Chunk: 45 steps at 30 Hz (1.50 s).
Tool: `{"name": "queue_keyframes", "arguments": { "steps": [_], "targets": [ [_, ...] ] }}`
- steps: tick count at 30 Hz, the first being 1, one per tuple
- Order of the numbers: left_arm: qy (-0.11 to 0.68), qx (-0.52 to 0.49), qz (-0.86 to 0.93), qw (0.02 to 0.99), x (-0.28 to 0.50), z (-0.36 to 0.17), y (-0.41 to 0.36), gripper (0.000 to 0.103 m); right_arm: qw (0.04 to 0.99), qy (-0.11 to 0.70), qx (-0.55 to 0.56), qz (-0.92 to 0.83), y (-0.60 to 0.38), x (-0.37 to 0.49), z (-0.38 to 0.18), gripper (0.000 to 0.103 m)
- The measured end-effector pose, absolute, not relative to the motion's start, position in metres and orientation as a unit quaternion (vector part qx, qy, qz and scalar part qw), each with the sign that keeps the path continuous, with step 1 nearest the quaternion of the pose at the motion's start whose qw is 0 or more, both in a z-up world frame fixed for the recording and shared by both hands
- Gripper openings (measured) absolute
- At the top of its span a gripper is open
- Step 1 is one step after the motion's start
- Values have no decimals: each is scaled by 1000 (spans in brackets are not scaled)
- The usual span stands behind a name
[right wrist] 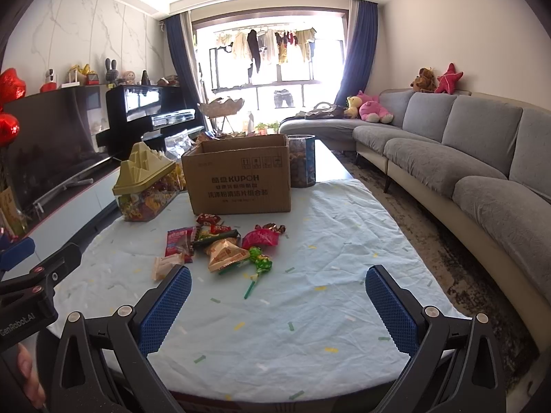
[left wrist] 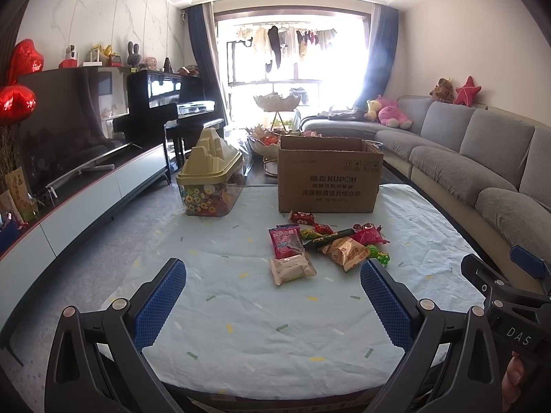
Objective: Organize snacks
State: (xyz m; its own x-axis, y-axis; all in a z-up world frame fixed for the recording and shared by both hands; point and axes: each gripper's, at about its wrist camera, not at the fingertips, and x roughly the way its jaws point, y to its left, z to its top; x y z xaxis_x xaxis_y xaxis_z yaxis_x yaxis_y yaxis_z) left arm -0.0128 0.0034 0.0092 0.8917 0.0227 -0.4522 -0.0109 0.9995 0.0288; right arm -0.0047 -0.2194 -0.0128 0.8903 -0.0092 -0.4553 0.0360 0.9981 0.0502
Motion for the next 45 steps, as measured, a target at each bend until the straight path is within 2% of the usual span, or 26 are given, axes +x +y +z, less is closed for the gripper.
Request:
{"name": "queue_keyframes", "arguments": {
  "steps": [22, 34, 45],
  "targets": [
    [248, 8, 6, 969, -7, 1, -2, 103, 970, 242, 28, -7, -212, -3, -9, 102],
    [288, 1, -22, 957, 22, -29, 3, 103, 961, 277, 20, 6, -209, 21, -35, 102],
    [283, 24, -23, 959, 58, -52, 2, 101, 950, 311, 12, 23, -202, 61, -61, 102]
  ]
}}
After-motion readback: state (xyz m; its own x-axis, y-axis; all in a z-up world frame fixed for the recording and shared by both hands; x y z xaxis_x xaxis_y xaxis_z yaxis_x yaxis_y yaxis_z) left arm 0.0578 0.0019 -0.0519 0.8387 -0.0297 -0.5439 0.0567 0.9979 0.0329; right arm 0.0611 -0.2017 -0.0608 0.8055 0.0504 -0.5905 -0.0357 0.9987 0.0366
